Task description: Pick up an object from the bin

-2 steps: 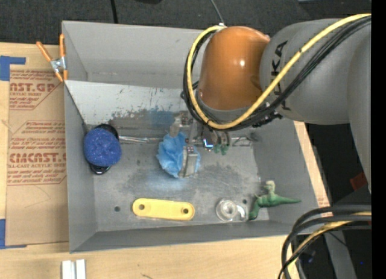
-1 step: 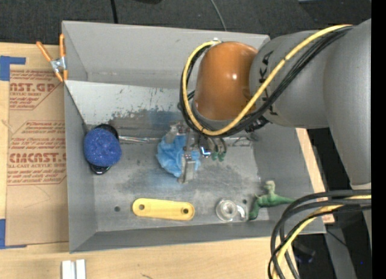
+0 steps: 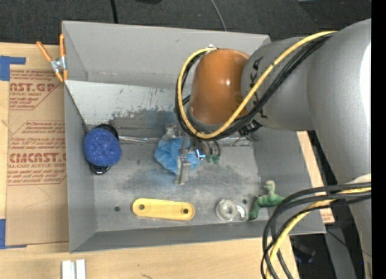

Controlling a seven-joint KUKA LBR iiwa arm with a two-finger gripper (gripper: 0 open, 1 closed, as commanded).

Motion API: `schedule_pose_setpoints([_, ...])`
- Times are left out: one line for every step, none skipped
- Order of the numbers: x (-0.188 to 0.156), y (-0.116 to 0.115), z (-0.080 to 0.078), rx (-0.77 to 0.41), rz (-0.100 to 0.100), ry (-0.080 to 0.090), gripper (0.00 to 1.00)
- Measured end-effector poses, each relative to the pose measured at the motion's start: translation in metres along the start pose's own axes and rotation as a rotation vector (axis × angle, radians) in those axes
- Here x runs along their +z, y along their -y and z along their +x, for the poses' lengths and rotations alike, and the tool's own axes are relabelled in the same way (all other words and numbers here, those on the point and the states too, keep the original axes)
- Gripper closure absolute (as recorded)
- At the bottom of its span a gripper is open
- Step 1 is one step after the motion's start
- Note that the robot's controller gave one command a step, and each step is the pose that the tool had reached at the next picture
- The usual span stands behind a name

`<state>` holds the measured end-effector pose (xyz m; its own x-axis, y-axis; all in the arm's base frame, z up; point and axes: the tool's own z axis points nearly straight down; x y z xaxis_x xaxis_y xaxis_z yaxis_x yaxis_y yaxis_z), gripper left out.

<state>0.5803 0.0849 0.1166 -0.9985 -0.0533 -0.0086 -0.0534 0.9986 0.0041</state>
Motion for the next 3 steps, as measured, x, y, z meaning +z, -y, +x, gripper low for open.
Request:
schedule_pose_setpoints([0.03,0.015,-0.003,0.034,0.0,-0.001,0.0])
schedule_pose_setpoints([0.045,0.036,0.004,0.033,-0.002,0.007,1.0])
schedule_pose_setpoints([0.045,0.036,0.004,0.033,-0.002,0.006,1.0])
